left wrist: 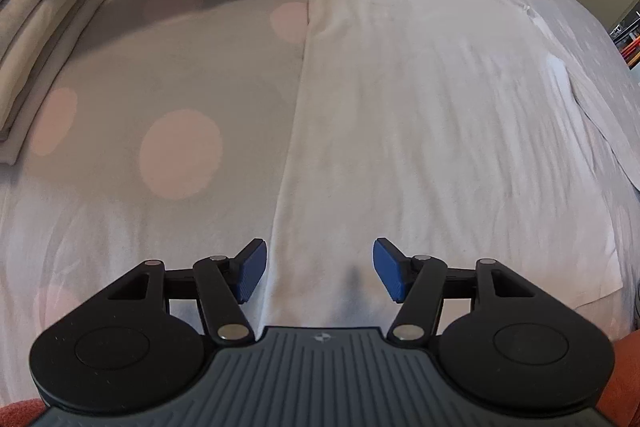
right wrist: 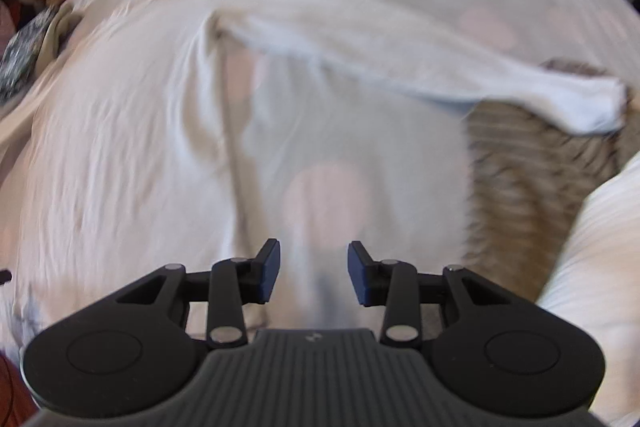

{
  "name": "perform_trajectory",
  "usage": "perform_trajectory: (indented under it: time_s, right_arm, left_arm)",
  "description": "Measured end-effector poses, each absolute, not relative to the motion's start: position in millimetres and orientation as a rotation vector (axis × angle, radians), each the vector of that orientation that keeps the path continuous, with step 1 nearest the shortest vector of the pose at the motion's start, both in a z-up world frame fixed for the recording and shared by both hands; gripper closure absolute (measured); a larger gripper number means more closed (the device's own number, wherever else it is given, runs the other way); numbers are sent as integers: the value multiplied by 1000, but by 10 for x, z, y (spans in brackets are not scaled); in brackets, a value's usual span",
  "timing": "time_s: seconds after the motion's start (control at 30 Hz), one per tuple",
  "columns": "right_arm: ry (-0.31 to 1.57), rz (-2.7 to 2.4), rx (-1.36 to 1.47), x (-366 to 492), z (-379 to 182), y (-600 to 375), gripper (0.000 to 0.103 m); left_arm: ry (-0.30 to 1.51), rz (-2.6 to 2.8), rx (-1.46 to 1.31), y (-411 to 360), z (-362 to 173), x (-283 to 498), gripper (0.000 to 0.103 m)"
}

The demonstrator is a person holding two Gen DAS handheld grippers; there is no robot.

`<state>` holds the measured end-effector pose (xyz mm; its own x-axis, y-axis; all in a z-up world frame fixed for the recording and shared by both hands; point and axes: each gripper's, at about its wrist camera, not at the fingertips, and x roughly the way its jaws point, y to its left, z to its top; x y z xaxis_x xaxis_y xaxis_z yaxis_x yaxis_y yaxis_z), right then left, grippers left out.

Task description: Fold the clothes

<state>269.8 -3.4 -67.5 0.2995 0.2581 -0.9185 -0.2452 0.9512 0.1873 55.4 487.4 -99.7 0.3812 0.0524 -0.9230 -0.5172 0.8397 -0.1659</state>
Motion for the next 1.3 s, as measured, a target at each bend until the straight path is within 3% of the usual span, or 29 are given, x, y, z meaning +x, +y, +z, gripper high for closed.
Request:
perform_trajectory:
  time_s: [0.27,0.43,0.47,0.53,0.57,0.6,0.63,0.93,1.3]
  right_arm:
    - [1339,364,6,2566,-1085,359,58]
    - [1371,343,-20,2587,-1205,473,54]
    - [1371,342,-23,2583,-1212,484,54]
    - [1372,343,-28,2572,-1219,506,68]
    - [1372,349,-27,2558,-1203,509,87]
    - [1373,354,-22,2543,-1181,504,89]
    - [1374,359,-19,2527,-1152,497,91]
    - [1417,395,-142,2316,-847,496,94]
    - [1420,382,-218,2223,-1049,563,94]
  left_arm:
    - [1217,391,-596,5018,-1216,415,45]
    - [1288,369,-574,4952,-1327,458,55]
    - [1297,364,-542,4912,-1333,476,63]
    - [1296,344,-507,4858,-1322,491,74]
    - [1290,334,-498,4844,-1307,490,84]
    - [1283,321,-490,4832,-1282,482,94]
    - [1275,308,-480,4819,-1253,473,97]
    - [1301,197,-296,4693,-979,377,99]
    - [1345,210,-283,4807,-1025,424,98]
